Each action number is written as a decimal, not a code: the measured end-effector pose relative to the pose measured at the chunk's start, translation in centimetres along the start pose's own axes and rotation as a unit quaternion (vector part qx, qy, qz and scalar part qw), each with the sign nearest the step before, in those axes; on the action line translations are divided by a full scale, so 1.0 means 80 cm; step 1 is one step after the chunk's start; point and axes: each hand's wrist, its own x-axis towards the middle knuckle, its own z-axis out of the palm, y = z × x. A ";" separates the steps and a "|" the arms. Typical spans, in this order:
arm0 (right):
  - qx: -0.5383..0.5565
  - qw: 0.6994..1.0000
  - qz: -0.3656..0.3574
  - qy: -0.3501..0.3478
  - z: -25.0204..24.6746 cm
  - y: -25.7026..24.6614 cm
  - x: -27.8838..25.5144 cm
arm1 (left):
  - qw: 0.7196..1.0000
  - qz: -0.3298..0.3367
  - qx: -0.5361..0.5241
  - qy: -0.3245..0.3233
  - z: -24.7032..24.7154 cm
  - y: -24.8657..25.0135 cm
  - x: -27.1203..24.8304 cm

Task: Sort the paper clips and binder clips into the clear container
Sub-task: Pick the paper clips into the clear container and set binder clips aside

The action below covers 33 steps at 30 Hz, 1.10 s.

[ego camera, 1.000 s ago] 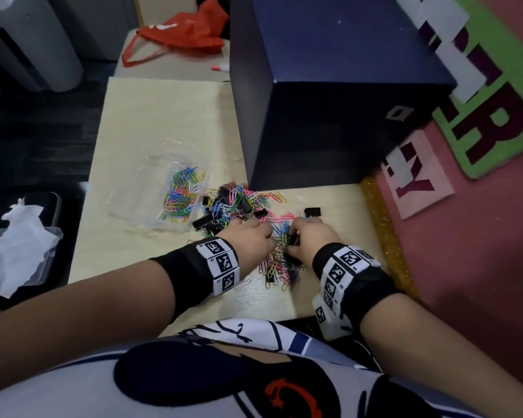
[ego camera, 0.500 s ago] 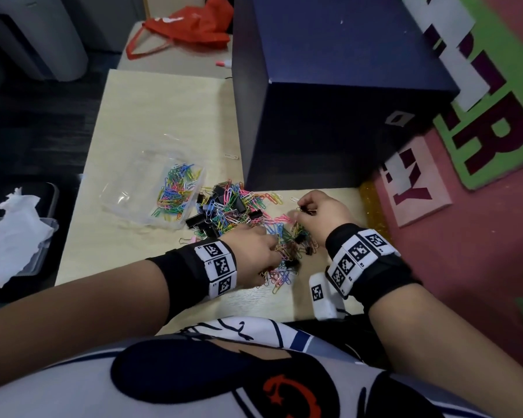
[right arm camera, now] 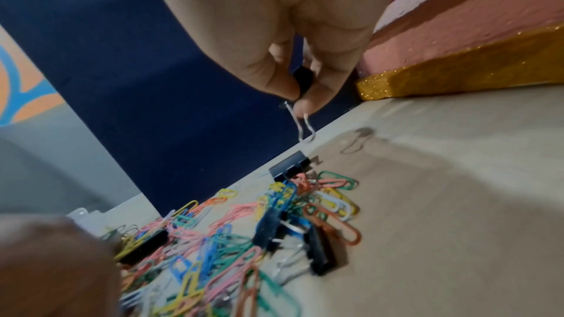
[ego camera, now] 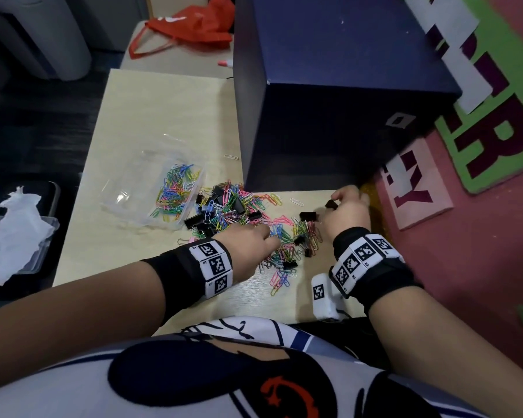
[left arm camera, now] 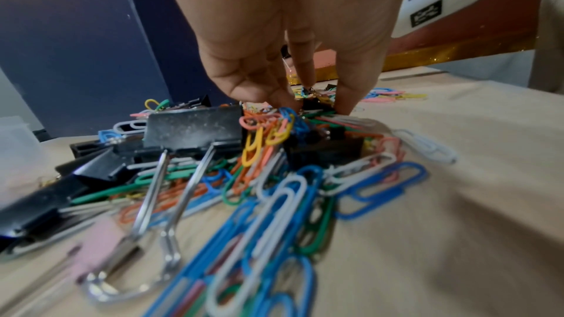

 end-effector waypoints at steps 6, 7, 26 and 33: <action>-0.099 0.992 -0.071 -0.033 0.001 0.009 -0.001 | 1.000 -0.009 0.015 -0.003 -0.009 0.005 0.000; -0.128 0.986 -0.077 -0.074 0.001 0.008 -0.003 | 1.000 -0.011 0.011 -0.005 -0.010 0.005 0.000; -0.100 0.985 -0.117 -0.083 -0.002 0.007 -0.011 | 0.998 -0.059 0.008 -0.013 -0.034 -0.005 0.003; -0.090 0.984 -0.136 0.069 -0.012 0.015 0.007 | 0.997 -0.062 0.007 0.050 -0.046 -0.012 0.011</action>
